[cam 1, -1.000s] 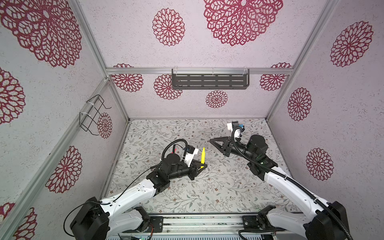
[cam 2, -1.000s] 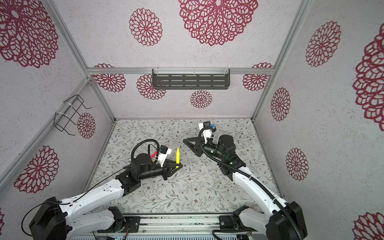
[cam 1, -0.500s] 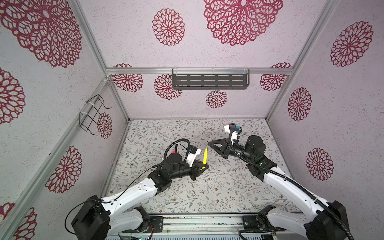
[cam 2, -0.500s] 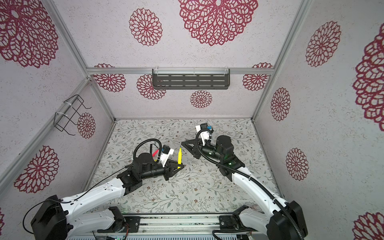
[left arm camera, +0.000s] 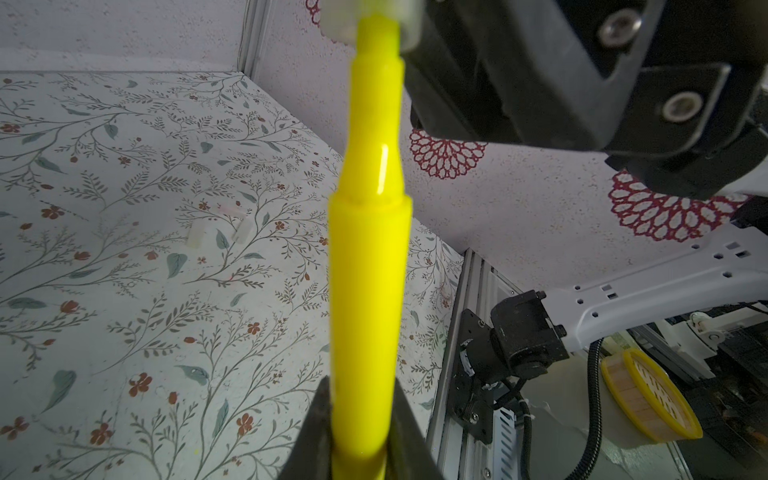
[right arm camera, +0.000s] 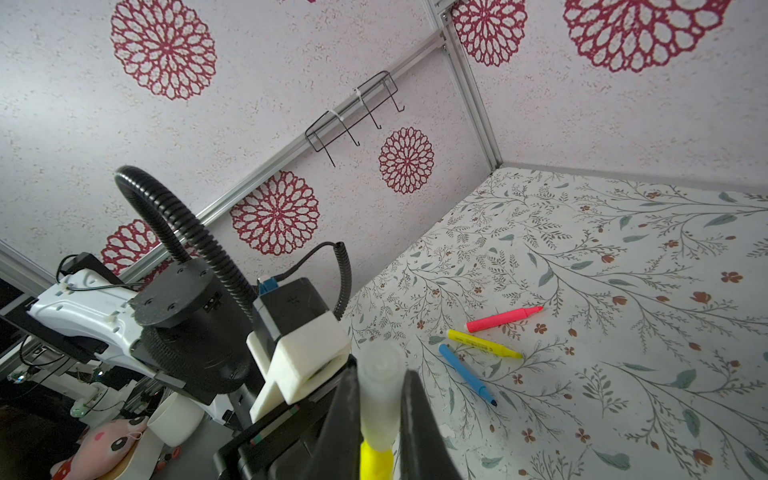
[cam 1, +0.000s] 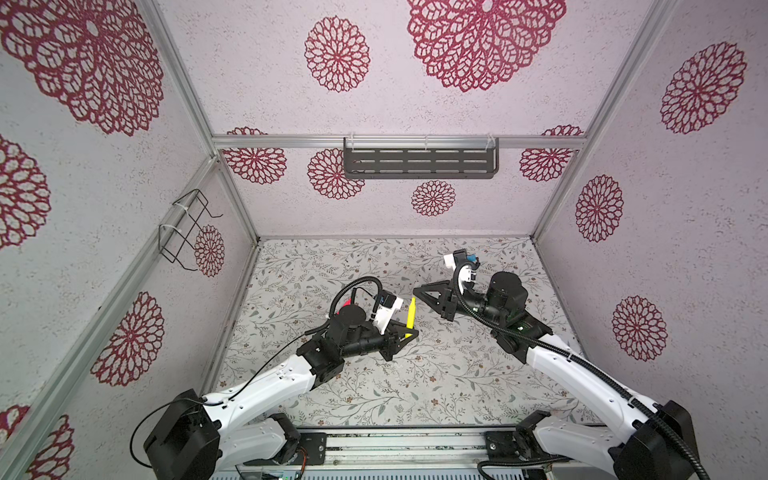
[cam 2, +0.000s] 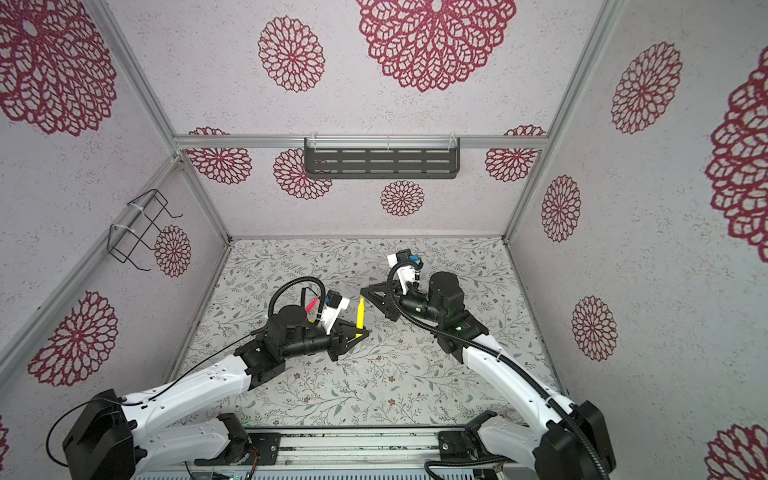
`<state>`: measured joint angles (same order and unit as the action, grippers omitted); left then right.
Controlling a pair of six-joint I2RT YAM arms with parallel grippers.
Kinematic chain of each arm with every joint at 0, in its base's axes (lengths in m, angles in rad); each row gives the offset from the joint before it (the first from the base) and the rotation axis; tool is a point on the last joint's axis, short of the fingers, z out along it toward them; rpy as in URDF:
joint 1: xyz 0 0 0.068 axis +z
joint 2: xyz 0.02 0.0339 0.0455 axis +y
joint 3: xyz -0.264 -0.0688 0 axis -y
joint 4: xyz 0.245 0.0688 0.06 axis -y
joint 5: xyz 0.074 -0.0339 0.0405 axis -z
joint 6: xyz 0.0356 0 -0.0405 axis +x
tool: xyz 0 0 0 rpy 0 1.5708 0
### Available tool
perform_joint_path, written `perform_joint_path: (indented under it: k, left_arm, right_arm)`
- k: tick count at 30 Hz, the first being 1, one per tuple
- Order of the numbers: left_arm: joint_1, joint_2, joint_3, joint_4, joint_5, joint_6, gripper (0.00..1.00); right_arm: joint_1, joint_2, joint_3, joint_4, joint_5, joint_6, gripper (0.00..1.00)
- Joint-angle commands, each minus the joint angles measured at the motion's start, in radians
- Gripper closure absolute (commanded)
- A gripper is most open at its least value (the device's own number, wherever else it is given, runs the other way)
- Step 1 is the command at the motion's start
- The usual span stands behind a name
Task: Insert the pens into the pen caps
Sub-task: 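Carry the cap toward the left gripper and lower it onto the highlighter tip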
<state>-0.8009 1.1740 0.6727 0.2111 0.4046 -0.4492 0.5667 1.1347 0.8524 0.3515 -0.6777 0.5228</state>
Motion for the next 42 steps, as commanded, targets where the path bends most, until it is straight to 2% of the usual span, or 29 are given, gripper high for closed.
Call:
perform_joint_path:
  k: [1,10,24,30,31,32,37,38,42]
  left_arm:
    - [-0.013,0.000,0.032,0.004,-0.011,0.018,1.00]
    - [-0.014,-0.017,0.034,-0.013,-0.031,0.030,1.00]
    - [-0.013,-0.050,0.033,-0.022,-0.063,0.041,1.00]
    - [-0.014,-0.044,0.039,-0.023,-0.076,0.052,1.00]
    - [-0.013,-0.045,0.040,-0.024,-0.079,0.053,1.00]
    - [-0.012,-0.046,0.039,-0.024,-0.082,0.054,1.00]
    - [-0.011,-0.049,0.036,-0.024,-0.096,0.062,1.00]
    - [-0.011,-0.050,0.035,-0.023,-0.098,0.064,1.00]
    - [-0.012,-0.050,0.035,-0.020,-0.105,0.066,1.00]
  right_arm:
    - [0.010,-0.018,0.042,0.019,0.001,-0.030,1.00]
    - [0.043,-0.019,0.064,-0.076,0.000,-0.093,1.00]
    - [0.130,-0.036,0.103,-0.259,0.137,-0.204,1.00]
    - [0.139,-0.065,0.125,-0.280,0.150,-0.217,0.59]
    - [0.139,-0.075,0.130,-0.286,0.154,-0.220,0.47]
    - [0.139,-0.086,0.135,-0.292,0.158,-0.223,0.30]
    - [0.139,-0.137,0.172,-0.352,0.211,-0.245,0.24]
    - [0.139,-0.148,0.178,-0.364,0.235,-0.244,0.02]
    - [0.139,-0.162,0.209,-0.434,0.349,-0.243,0.01]
